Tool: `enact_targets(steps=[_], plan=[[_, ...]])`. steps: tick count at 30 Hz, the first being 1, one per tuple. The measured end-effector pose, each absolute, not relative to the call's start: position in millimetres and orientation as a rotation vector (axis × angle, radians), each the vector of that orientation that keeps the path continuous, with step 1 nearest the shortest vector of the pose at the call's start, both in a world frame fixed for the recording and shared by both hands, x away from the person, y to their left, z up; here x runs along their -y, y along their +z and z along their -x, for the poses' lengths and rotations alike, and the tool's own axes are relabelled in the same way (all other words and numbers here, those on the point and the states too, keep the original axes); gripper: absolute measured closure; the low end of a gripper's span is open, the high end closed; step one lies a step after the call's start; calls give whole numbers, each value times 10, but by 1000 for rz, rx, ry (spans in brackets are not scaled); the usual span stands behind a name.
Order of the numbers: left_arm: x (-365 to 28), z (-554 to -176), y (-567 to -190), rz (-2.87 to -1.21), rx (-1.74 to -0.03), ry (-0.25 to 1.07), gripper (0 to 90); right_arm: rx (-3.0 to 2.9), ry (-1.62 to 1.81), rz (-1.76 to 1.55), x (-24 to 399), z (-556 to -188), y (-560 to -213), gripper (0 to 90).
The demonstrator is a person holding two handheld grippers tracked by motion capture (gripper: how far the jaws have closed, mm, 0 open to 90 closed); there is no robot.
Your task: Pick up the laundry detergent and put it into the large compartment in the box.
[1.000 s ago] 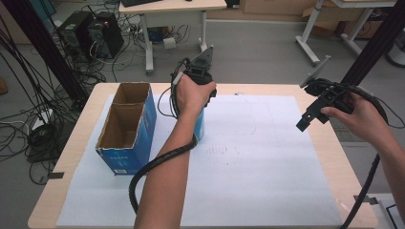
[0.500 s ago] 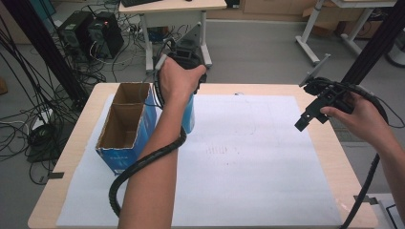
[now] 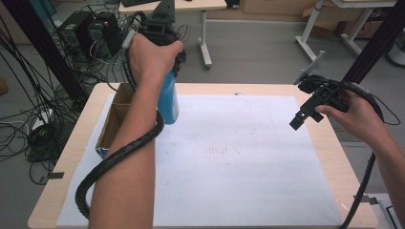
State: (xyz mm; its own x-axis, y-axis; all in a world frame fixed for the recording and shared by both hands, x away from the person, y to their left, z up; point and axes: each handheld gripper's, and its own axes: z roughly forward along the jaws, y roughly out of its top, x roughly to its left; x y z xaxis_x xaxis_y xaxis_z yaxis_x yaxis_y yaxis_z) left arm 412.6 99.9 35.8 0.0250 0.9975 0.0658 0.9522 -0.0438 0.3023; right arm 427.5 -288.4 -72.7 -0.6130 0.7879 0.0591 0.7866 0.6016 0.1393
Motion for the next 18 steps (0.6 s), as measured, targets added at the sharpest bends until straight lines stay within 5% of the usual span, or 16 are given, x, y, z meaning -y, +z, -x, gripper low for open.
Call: enact_targets(steps=[18], plan=[[-1485,-3809,905,-1964,-2134,494,386,-2805,226,-1365,2756,-4287,-731,45]])
